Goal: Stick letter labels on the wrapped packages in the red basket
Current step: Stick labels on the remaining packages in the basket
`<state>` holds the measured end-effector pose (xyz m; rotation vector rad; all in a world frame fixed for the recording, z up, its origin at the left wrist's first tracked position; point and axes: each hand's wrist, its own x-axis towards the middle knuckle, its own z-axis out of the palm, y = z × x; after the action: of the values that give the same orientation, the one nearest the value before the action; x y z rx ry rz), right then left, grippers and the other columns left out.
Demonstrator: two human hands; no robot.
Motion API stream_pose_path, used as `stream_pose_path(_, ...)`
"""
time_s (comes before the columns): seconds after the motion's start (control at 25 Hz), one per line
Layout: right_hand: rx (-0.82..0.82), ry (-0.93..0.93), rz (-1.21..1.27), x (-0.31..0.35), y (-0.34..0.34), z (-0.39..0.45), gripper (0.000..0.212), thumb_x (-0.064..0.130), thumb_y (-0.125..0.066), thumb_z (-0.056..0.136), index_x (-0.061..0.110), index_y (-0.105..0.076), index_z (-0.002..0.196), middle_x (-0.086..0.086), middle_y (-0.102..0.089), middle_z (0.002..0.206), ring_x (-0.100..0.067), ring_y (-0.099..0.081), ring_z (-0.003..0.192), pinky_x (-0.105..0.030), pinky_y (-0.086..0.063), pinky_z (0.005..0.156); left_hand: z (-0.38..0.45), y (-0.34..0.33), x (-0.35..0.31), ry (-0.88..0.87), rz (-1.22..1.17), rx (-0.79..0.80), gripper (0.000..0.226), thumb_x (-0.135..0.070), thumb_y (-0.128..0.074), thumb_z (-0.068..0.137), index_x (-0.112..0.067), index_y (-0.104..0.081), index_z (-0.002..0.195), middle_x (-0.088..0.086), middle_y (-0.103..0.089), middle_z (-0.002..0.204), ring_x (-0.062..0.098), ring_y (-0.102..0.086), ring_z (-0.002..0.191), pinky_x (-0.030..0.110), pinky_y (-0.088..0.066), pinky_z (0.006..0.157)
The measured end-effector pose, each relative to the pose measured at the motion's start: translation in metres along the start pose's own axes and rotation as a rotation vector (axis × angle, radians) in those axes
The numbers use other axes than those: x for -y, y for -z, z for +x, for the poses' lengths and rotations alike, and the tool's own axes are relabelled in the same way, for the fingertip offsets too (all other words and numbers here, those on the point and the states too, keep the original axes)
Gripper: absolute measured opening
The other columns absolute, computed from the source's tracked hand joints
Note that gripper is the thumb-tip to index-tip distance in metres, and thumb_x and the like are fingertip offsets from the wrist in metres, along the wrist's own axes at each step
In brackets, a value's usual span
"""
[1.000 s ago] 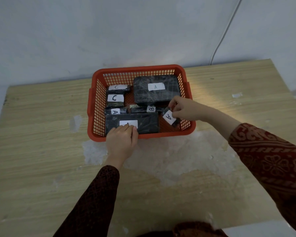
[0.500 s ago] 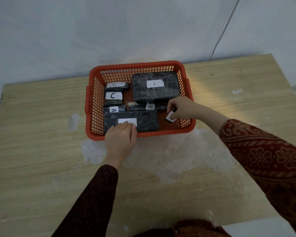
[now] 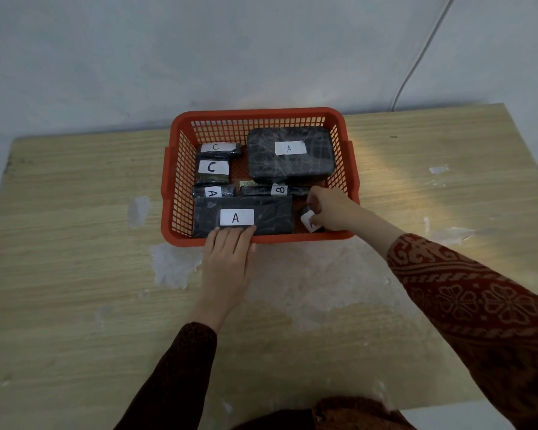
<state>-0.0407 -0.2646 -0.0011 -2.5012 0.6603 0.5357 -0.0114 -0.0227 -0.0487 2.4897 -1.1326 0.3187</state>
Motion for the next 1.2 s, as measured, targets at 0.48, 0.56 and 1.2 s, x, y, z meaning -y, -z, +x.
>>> stream_pose_path(0.48,-0.014,-0.152,0.071,0.003,-0.001,0.009,0.039,0.014,-0.071,0.082,0.005,-0.058,0.118,-0.015,-0.062,0.119,-0.029,-0.061,0.107,-0.035,-0.053,0.088,-0.002,-0.006,0.003,-0.014,-0.044,-0.059,0.033,-0.021,-0.044,0.098,-0.006,-0.063,0.120,0.010,-0.067,0.111,0.026,-0.058,0.104,0.040,-0.034,0.105)
stream_pose_path(0.56,0.048,-0.186,0.114,0.003,-0.003,0.011,0.036,0.010,-0.069,0.084,0.002,-0.058,0.117,-0.018,-0.064,0.115,-0.032,-0.066,0.099,-0.040,-0.057,0.085,-0.002,-0.007,0.004,-0.017,-0.040,-0.059,0.032,-0.021,-0.045,0.097,-0.007,-0.063,0.121,0.010,-0.067,0.111,0.025,-0.057,0.105,0.040,-0.034,0.105)
stream_pose_path(1.2,-0.048,-0.010,-0.096,0.005,-0.003,-0.003,0.029,0.006,-0.055,0.089,0.004,-0.054,0.118,-0.019,-0.062,0.116,-0.031,-0.061,0.103,-0.038,-0.052,0.084,-0.002,-0.006,0.004,-0.055,-0.034,-0.055,0.032,-0.019,-0.055,0.091,-0.006,-0.062,0.120,0.009,-0.066,0.108,0.023,-0.054,0.104,0.040,-0.036,0.103)
